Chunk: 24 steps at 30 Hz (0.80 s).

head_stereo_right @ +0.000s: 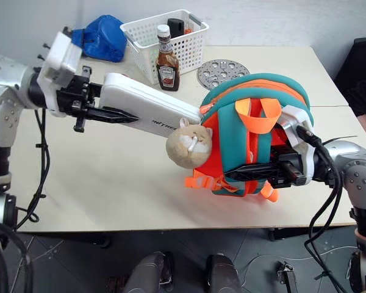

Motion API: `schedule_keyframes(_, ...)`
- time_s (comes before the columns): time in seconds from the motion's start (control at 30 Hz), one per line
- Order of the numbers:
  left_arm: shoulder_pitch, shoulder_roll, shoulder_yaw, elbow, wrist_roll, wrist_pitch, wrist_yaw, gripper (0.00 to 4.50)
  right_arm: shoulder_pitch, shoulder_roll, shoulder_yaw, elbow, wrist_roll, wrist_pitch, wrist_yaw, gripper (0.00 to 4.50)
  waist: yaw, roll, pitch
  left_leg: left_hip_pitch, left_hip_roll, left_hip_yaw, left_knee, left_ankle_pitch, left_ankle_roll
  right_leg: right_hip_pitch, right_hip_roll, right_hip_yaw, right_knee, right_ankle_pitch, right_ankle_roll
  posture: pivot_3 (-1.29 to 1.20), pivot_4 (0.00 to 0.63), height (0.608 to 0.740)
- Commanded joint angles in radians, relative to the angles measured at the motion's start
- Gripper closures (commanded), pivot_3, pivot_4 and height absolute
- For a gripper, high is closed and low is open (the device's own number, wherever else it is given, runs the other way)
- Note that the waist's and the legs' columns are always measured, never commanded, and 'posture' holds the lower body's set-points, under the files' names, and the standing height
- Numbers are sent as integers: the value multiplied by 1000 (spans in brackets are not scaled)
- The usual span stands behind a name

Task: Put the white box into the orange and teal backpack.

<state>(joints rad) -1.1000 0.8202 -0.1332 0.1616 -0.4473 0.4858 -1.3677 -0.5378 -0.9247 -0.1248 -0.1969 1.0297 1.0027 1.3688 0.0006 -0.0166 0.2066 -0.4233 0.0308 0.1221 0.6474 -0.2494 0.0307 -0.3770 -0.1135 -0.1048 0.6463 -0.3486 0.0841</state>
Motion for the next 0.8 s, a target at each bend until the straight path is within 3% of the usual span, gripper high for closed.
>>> schedule_keyframes(0.03,-8,-72,-20,6,40,-7,53,3159,-3,11,-16,-39,16,-13,-6,4492,0,0,0,0,0,0,0,0,0,0,0,0,0,0,0,0,150,740)
schedule_keyframes(0.23,90,-221,13,-40,59,19,227,3159,15,21,-23,-75,27,-11,-23,4492,-2,0,0,0,0,-1,1,0,1,0,-1,0,3,1,2,0,150,740)
schedule_keyframes(0.4,165,-417,-1,-93,33,73,369,3159,28,29,-26,-93,37,-10,-34,4492,1,-1,1,0,0,-2,3,0,1,0,-1,0,6,1,2,0,150,740)
schedule_keyframes(0.57,135,-554,-48,3,79,56,429,3159,30,41,-24,-107,47,-9,-49,4492,2,-1,1,1,0,-3,3,1,1,0,-1,0,6,1,2,0,150,740)
schedule_keyframes(0.73,95,-613,-69,102,128,12,439,3159,28,55,-20,-111,47,-13,-72,4492,1,-1,1,1,0,-2,3,1,1,0,-1,-1,6,1,2,0,150,740)
schedule_keyframes(0.8,90,-622,-60,116,122,18,430,2454,29,63,-20,-110,44,-17,-90,4500,0,-1,1,1,0,-2,3,1,0,0,-1,-1,6,1,2,0,150,740)
